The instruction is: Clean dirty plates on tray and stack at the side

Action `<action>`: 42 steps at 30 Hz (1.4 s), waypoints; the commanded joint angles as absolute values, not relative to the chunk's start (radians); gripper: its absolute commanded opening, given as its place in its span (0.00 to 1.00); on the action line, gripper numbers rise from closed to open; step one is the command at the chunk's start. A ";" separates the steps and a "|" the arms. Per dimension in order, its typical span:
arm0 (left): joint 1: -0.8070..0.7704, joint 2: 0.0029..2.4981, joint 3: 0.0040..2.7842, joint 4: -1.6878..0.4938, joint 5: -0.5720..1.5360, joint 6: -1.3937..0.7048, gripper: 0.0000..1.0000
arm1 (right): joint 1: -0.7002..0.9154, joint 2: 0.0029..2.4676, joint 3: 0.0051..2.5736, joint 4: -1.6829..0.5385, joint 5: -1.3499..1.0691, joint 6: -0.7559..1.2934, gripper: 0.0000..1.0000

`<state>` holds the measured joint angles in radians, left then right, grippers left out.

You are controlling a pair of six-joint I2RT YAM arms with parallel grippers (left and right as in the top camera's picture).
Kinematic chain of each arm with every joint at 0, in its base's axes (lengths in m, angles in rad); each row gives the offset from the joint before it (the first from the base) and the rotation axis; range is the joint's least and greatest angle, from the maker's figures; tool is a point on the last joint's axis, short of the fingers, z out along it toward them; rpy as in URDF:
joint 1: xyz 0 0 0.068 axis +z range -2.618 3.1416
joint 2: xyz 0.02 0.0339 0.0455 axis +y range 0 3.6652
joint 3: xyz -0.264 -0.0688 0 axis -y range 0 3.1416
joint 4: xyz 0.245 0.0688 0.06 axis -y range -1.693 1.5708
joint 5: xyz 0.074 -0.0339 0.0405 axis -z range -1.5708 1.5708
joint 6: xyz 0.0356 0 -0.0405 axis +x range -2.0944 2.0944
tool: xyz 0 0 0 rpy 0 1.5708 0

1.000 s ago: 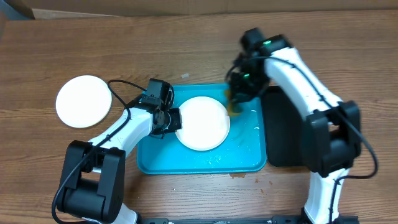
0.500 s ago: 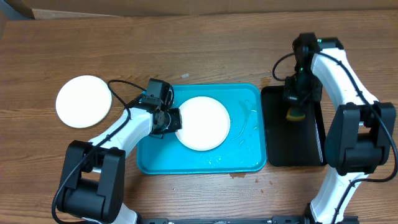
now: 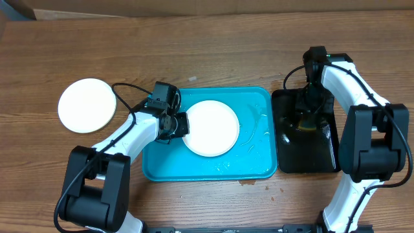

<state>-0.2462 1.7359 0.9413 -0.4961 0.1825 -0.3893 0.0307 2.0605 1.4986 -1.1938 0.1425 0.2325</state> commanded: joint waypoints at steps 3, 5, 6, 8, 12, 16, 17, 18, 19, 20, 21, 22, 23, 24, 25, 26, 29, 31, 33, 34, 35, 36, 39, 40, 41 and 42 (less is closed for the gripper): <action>-0.244 1.750 0.948 -0.493 0.184 -0.397 0.24 | 0.010 2.025 1.626 -1.250 0.155 0.232 0.47; -0.244 1.750 0.947 -0.494 0.184 -0.396 0.25 | -0.002 2.025 1.679 -1.272 0.153 0.234 0.47; -0.244 1.750 0.947 -0.495 0.184 -0.397 0.25 | -0.015 2.025 1.713 -1.284 0.153 0.235 0.48; -0.244 1.750 0.947 -0.497 0.184 -0.397 0.26 | -0.039 2.025 1.750 -1.290 0.153 0.235 0.54; -0.251 1.750 0.947 -0.506 0.184 -0.397 0.25 | -0.125 2.025 1.782 -1.269 0.153 0.235 0.79; -0.262 1.750 0.945 -0.507 0.181 -0.397 0.22 | -0.195 2.025 1.779 -1.265 0.153 0.235 1.00; -0.265 1.750 0.945 -0.506 0.179 -0.397 0.22 | -0.212 2.025 1.779 -1.259 0.154 0.235 1.00; -0.268 1.750 0.945 -0.505 0.179 -0.397 0.21 | -0.222 2.025 1.779 -1.255 0.153 0.235 1.00; -0.270 1.750 0.945 -0.504 0.176 -0.397 0.19 | -0.233 2.025 1.779 -1.249 0.153 0.235 1.00; -0.272 1.750 0.945 -0.503 0.176 -0.397 0.17 | -0.242 2.025 1.779 -1.242 0.153 0.235 1.00; -0.274 1.750 0.945 -0.501 0.176 -0.397 0.15 | -0.250 2.025 1.779 -1.234 0.153 0.235 1.00; -0.276 1.750 0.945 -0.499 0.177 -0.397 0.15 | -0.256 2.025 1.779 -1.228 0.153 0.235 1.00; -0.276 1.750 0.945 -0.496 0.177 -0.396 0.16 | -0.261 2.025 1.779 -1.223 0.153 0.235 1.00; -0.276 1.750 0.945 -0.493 0.177 -0.395 0.17 | -0.264 2.025 1.779 -1.217 0.153 0.235 1.00; -0.276 1.750 0.945 -0.490 0.183 -0.387 0.13 | -0.265 2.025 1.779 -1.212 0.153 0.235 1.00; -0.274 1.750 0.947 -0.487 0.186 -0.382 0.09 | -0.265 2.025 1.779 -1.206 0.153 0.235 1.00; -0.273 1.750 0.970 -0.502 0.185 -0.381 0.04 | -0.265 2.025 1.779 -1.193 0.153 0.235 1.00; -0.273 1.750 1.005 -0.535 0.182 -0.379 0.04 | -0.265 2.025 1.779 -1.186 0.153 0.235 1.00; -0.273 1.750 1.047 -0.573 0.176 -0.364 0.04 | -0.265 2.025 1.779 -1.180 0.153 0.235 1.00; -0.273 1.750 1.069 -0.591 0.174 -0.354 0.04 | -0.265 2.025 1.779 -1.178 0.154 0.235 1.00; -0.273 1.750 1.092 -0.607 0.168 -0.342 0.04 | -0.265 2.025 1.779 -1.179 0.153 0.235 1.00; -0.273 1.750 1.115 -0.624 0.154 -0.332 0.04 | -0.265 2.025 1.779 -1.178 0.154 0.235 1.00; -0.273 1.750 1.180 -0.660 0.087 -0.311 0.04 | -0.265 2.025 1.779 -1.179 0.153 0.235 1.00; -0.273 1.750 1.202 -0.667 0.067 -0.298 0.04 | -0.265 2.025 1.779 -1.178 0.153 0.235 1.00; -0.273 1.750 1.220 -0.672 0.063 -0.283 0.04 | -0.265 2.025 1.779 -1.179 0.154 0.235 1.00; -0.273 1.750 1.239 -0.679 0.064 -0.268 0.04 | -0.265 2.025 1.779 -1.179 0.153 0.235 1.00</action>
<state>-0.2687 1.7462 1.1679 -0.6674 0.1173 -0.3355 -0.2630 2.0594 1.7618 -1.1816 0.1455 0.2344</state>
